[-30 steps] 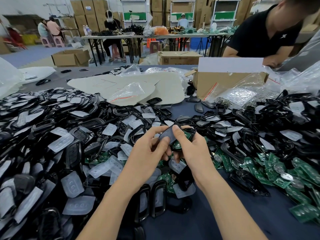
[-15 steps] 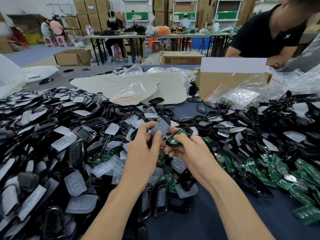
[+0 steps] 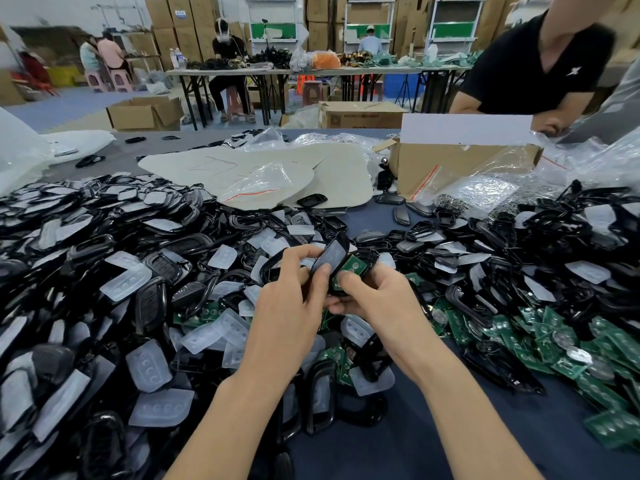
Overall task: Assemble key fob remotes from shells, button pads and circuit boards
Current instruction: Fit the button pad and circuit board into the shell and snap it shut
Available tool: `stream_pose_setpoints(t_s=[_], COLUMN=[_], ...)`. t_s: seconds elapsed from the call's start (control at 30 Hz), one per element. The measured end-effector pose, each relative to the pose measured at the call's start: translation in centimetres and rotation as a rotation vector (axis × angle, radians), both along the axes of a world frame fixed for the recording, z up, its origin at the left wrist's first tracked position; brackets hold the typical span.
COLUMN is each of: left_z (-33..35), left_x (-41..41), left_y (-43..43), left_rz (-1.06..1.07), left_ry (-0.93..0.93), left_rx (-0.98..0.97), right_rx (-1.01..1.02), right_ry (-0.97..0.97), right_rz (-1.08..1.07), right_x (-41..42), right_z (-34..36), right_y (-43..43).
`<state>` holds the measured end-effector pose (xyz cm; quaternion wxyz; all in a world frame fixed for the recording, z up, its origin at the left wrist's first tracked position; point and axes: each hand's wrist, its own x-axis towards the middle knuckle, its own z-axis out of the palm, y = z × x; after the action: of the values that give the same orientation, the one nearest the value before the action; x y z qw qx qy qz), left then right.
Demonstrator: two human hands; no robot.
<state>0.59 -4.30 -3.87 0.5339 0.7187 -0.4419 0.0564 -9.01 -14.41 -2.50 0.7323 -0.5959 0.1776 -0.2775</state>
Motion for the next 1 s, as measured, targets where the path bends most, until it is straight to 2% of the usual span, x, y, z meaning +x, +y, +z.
stream_pose_setpoints(t_s=[0.4,0.63,0.83,1.0], left_z=[-0.31,-0.22,-0.13,0.21], left_x=[0.25,0.36,0.55,0.19], left_y=[0.13,0.14,0.14,0.08], left_rz=[0.008,0.029,0.009,0.001], left_ry=[0.016,0.031,0.061,0.141], left_rx=[-0.049,-0.053,-0.076,-0.141], right_rx=[0.148,0.081,0.113,0.121], right_ry=[-0.034,-0.027,-0.115,-0.142], right_rz=[0.023,0.075,0.18,0.186], right_x=[0.31,0.13,-0.24,-0.15], right_z=[-0.23,-0.21,0.26,0.3], right_y=[-0.09,-0.08,-0.16,-0.03])
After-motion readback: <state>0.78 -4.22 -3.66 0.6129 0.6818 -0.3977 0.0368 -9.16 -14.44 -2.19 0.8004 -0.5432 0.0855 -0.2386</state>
